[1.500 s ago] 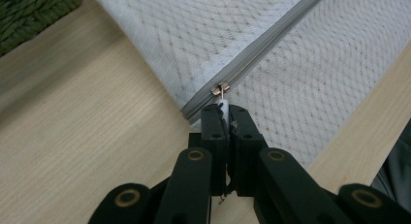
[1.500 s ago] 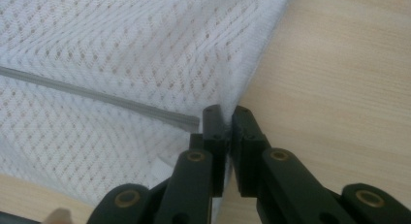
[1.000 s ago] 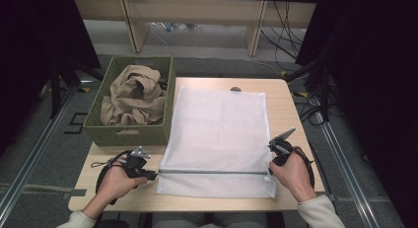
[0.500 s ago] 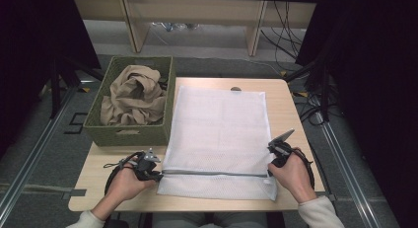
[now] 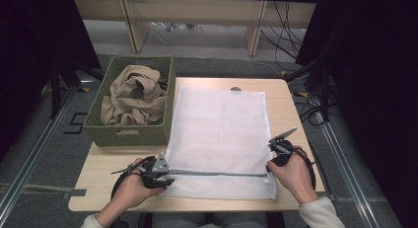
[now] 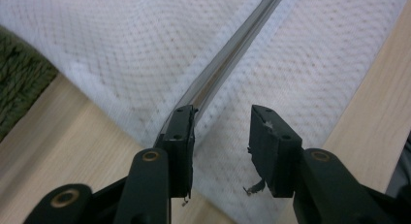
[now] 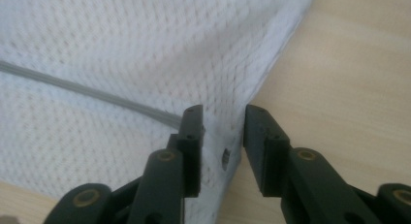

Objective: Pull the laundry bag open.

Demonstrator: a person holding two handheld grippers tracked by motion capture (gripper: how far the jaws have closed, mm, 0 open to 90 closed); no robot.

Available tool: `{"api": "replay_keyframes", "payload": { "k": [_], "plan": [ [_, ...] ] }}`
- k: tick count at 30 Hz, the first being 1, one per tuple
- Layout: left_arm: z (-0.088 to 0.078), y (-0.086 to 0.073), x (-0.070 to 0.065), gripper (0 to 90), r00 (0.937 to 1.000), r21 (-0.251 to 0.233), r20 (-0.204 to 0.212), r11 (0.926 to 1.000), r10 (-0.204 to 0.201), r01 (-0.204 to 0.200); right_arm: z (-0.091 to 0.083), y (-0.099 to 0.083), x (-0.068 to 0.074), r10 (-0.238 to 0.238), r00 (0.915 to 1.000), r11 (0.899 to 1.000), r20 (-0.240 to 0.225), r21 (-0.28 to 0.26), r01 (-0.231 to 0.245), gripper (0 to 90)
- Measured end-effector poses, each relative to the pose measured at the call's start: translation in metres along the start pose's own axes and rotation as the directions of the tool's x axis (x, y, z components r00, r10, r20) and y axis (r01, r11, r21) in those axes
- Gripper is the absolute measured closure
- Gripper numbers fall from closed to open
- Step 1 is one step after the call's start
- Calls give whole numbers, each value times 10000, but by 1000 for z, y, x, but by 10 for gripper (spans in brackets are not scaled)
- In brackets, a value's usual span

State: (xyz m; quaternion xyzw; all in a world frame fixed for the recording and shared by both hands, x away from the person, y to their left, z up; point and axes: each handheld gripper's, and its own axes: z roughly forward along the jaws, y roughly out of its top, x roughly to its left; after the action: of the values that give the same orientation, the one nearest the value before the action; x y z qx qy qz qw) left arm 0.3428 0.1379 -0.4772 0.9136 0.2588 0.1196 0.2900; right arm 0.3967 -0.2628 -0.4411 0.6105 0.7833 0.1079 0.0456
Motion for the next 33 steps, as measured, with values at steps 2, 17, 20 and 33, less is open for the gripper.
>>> {"api": "replay_keyframes", "payload": {
  "k": [2, 17, 20, 33],
  "plan": [
    [1, 2, -1, 606, 9997, -631, -238, 9980, -17, 2, -7, 0, 1, -6, 9999, 9987, -111, -500, 0, 686],
    [9, 7, -3, 406, 9855, -3323, -154, 9305, -1689, 1542, -2, 18, 33, -1562, 9854, 9858, -676, -728, 1513, 664],
    [10, 1, -1, 392, 9873, -3344, -323, 9325, -1557, 1362, 3, 22, 44, -1855, 9792, 9814, -818, -659, 1804, 652],
    [17, -6, -4, 373, 9731, -3888, -147, 8979, -2300, 2063, 20, 33, 75, -3420, 9327, 9383, -1143, -959, 3323, 617]
  ]
}}
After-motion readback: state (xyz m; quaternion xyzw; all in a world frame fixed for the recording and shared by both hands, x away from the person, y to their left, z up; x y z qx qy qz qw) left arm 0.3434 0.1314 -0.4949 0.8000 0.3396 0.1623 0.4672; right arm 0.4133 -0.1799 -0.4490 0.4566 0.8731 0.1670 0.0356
